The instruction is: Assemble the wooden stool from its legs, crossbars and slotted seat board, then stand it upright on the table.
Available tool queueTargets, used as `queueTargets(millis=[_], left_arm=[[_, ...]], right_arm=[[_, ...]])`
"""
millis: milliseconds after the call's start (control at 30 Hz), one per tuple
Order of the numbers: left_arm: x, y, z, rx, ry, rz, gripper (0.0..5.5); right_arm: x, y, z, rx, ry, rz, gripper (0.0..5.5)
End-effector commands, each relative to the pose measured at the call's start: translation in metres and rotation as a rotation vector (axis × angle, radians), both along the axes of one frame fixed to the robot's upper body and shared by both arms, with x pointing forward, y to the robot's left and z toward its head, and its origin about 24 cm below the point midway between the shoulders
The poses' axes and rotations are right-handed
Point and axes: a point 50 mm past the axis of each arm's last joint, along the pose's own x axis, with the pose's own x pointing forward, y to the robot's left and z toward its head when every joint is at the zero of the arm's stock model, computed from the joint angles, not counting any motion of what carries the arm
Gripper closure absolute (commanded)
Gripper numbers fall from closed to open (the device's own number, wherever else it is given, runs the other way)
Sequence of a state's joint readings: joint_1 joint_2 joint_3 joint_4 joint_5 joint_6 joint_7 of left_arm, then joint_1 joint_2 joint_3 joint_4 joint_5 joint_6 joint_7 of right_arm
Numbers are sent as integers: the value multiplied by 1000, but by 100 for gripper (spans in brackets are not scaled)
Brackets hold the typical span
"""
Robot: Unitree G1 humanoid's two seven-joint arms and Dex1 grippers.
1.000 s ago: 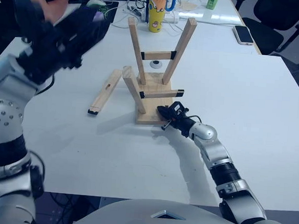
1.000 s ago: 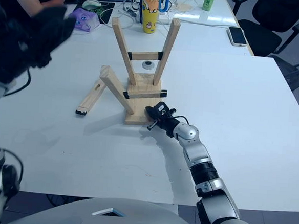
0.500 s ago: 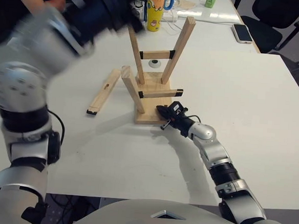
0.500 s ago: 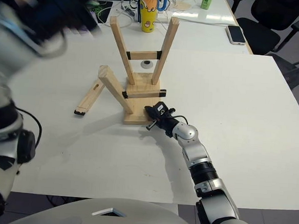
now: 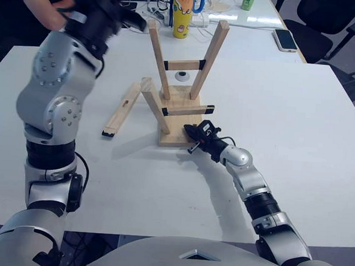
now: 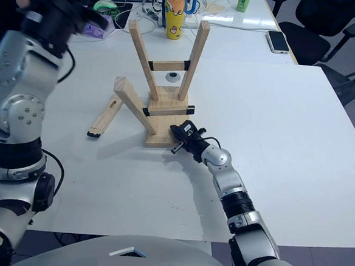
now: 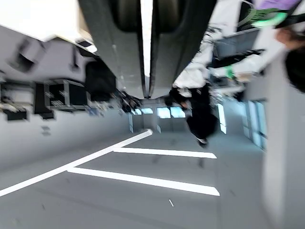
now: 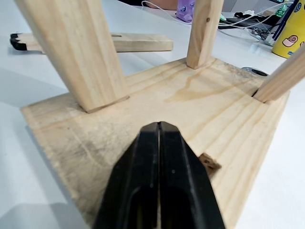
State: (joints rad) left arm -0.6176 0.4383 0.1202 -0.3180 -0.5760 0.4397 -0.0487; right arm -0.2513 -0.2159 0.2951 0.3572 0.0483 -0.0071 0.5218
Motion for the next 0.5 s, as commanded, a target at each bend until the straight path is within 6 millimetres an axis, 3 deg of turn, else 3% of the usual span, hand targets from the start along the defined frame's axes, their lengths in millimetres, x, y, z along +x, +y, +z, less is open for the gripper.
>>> queueTargets(millis=[33,167,267,367,500], left_arm=[[8,52,-70,10,293,228,459],[-6,66,-142,13,552,257,406],[-15,63,-174,34,663,250,363],[-16,63,-193,40,734,228,321],[-15,65,-199,92,762,225,263]], right_arm=[[-36,-8,-59,-102,279,-11,550],[-35,-11,-57,-99,276,-26,550],[-34,-7,-56,-88,275,-20,550],[-32,-1,-55,-80,271,-5,550],[-30,7,-54,-72,267,10,550]])
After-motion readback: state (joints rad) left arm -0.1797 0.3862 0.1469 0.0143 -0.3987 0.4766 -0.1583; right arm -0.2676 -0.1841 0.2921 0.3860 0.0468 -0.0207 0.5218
